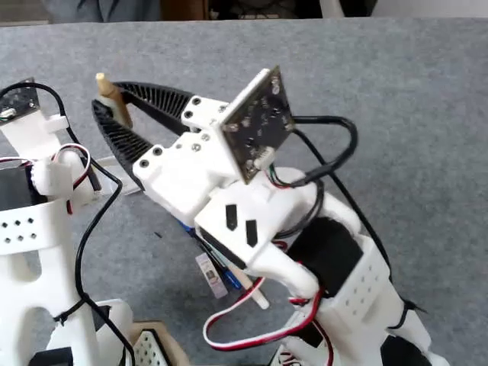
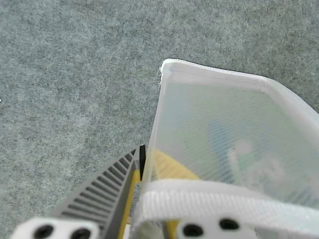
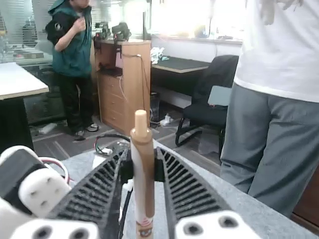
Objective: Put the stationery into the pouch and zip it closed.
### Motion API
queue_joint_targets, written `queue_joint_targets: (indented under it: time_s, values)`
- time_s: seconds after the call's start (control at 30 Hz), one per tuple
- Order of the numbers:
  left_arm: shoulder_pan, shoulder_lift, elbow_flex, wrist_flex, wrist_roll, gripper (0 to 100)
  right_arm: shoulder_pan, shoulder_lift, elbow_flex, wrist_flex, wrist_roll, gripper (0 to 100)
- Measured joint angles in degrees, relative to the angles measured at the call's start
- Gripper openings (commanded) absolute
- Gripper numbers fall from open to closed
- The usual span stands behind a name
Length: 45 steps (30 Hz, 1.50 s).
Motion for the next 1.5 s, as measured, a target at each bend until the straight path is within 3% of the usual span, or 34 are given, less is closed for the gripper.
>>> queue_joint_targets:
  time_s: [0.17,0.53,0.83,1.2,1.5]
  values:
    - [0.0,0.0,0.0,0.0,0.0,3,0.4,0.0,4.7,-2.6,-2.4,1.2]
    - [0.0,-0.4,0.1,0.0,0.0,3,8.2,0.0,17.9,-17.8,-7.3,1.2]
    - [0.0,-0.4,0.1,0.0,-0.2,3,9.8,-0.8,21.7,-17.9,-7.3,1.2]
    - [0.0,-0.4,0.1,0.0,-0.2,3,9.8,-12.2,32.9,-16.9,-7.3,1.2]
    - [0.0,-0.4,0.1,0.0,-0.2,3,4.3,-21.3,40.6,-16.3,3.8,1.2]
